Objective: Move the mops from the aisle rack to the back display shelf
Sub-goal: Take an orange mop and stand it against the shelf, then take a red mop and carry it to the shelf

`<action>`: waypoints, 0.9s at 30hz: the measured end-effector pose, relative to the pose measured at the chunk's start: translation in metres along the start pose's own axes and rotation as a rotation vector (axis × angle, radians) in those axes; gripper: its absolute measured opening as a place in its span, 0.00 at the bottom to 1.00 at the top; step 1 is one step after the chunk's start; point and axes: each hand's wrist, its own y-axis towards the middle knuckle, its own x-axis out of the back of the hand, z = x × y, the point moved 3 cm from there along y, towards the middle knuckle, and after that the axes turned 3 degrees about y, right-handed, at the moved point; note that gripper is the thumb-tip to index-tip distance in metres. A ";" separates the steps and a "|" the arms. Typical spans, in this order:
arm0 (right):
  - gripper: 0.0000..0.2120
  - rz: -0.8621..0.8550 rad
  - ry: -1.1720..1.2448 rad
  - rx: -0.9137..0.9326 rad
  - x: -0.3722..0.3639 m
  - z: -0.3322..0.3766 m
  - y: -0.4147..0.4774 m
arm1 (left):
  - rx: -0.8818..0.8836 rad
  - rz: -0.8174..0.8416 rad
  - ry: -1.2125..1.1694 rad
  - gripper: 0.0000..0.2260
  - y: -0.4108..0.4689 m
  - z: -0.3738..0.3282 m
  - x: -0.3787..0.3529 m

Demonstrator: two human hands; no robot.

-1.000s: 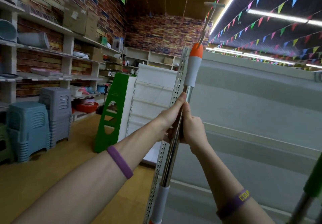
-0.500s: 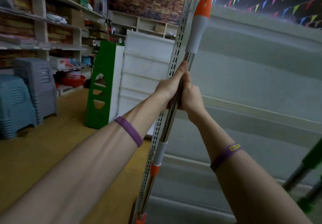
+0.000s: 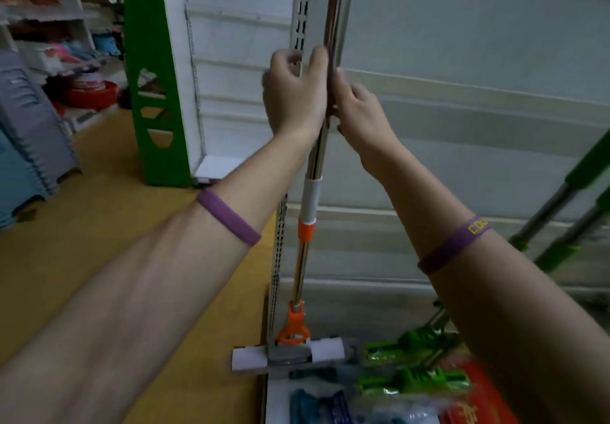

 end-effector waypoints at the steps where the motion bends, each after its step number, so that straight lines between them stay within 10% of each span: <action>1: 0.11 -0.009 -0.041 -0.015 0.005 -0.008 -0.010 | -0.070 -0.096 -0.048 0.13 -0.016 0.008 0.003; 4: 0.22 -0.079 -0.122 -0.125 0.034 -0.055 -0.045 | -0.210 -0.082 -0.194 0.05 -0.070 0.028 -0.006; 12: 0.28 -0.320 -0.229 -0.315 0.149 -0.123 -0.156 | 0.152 0.737 -0.171 0.04 -0.204 0.055 -0.113; 27: 0.40 -1.008 -0.357 -0.671 0.428 -0.134 -0.498 | 0.265 1.564 -0.121 0.17 -0.587 -0.025 -0.243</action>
